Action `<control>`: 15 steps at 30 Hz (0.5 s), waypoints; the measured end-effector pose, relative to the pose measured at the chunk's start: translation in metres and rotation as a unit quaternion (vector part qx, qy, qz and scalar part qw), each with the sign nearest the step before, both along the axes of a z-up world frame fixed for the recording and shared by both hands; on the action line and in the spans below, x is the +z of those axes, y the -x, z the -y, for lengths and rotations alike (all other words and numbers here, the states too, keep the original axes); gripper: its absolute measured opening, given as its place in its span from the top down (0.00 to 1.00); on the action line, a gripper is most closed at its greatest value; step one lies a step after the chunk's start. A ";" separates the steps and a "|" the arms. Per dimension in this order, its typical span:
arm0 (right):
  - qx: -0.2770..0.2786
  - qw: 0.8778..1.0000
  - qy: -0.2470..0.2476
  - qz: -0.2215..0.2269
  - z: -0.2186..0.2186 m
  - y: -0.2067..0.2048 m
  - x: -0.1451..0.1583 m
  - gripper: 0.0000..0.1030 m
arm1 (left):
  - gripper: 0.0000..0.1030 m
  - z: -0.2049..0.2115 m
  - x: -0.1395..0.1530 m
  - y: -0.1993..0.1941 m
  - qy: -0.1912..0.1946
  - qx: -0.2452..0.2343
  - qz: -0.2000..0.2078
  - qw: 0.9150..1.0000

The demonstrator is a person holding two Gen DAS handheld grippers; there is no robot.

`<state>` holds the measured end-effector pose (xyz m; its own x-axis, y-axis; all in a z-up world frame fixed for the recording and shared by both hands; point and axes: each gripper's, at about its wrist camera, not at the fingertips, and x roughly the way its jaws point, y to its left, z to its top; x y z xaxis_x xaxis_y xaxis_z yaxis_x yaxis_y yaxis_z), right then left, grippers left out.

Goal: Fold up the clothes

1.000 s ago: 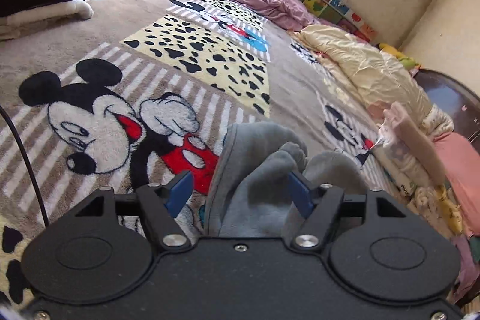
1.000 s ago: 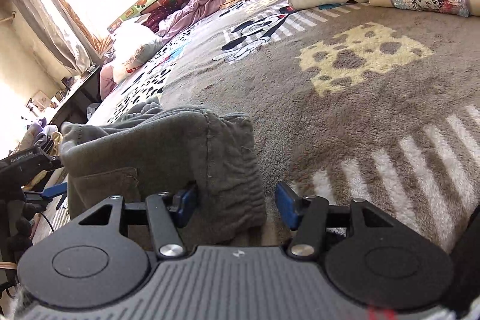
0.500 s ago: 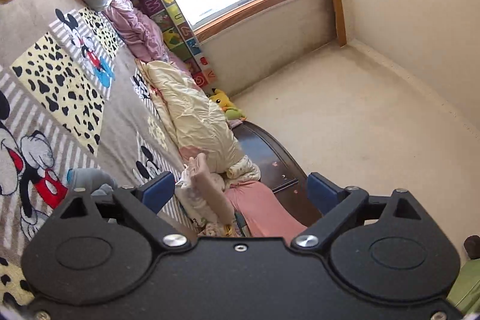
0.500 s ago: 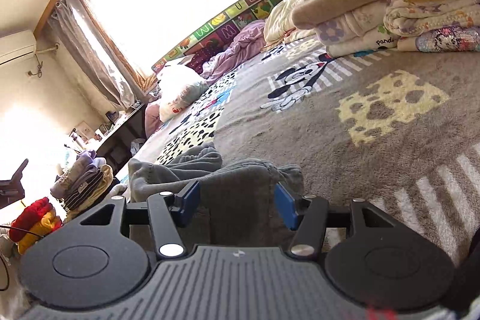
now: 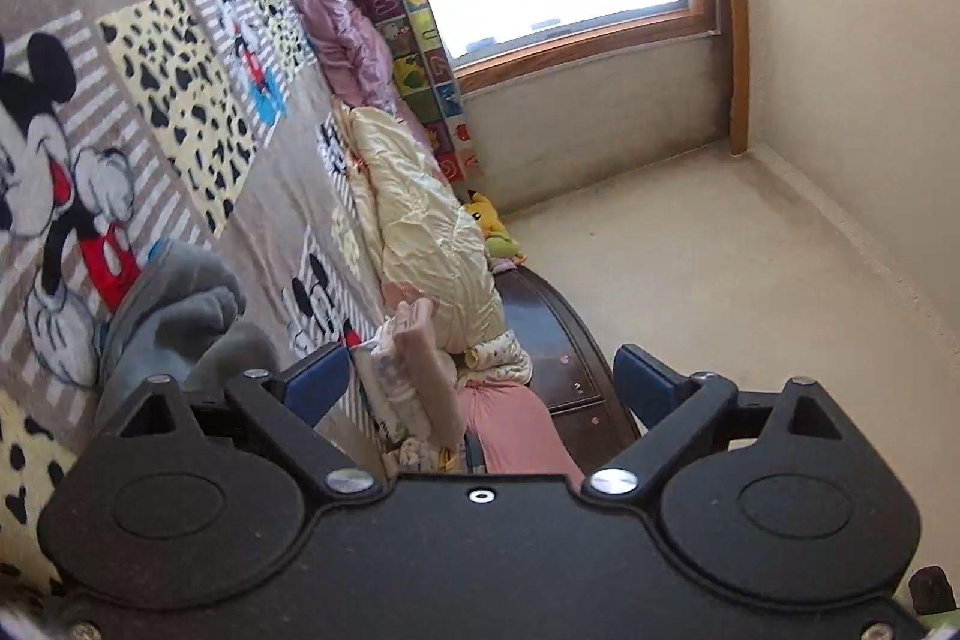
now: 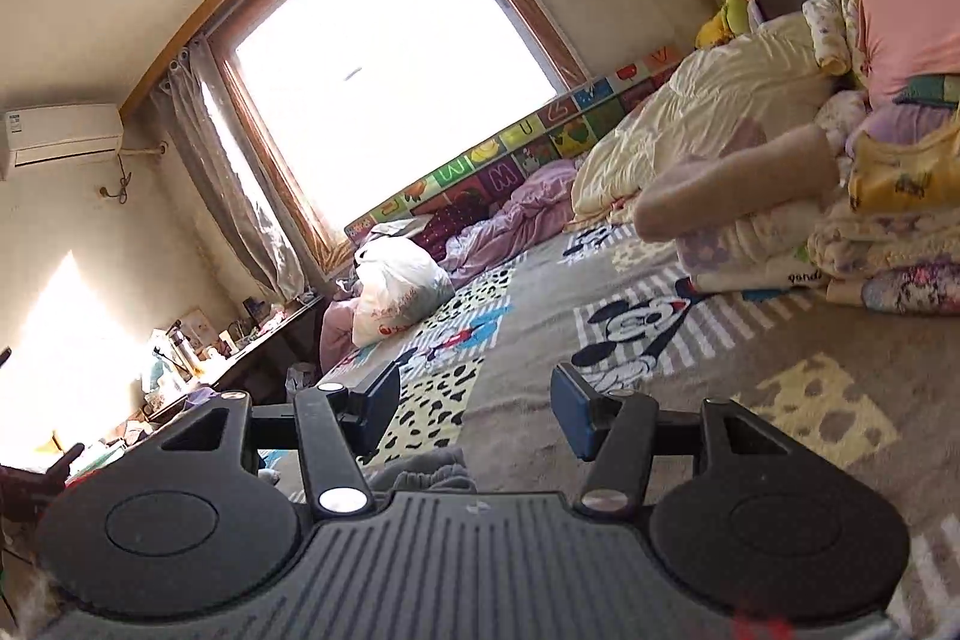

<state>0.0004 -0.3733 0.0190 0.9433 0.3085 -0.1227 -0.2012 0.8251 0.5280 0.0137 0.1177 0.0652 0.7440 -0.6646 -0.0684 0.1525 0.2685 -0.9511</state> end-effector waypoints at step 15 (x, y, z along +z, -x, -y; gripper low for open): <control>-0.040 0.998 0.001 0.040 0.091 -0.053 0.062 0.44 | 0.07 -0.001 0.129 0.047 -0.006 -0.041 0.142 0.989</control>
<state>0.0537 -0.4643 0.0805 0.9718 0.2314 -0.0461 -0.1760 0.8410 0.5116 -0.0337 0.1185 0.1943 0.6780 -0.7238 0.1279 0.4354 0.2553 -0.8633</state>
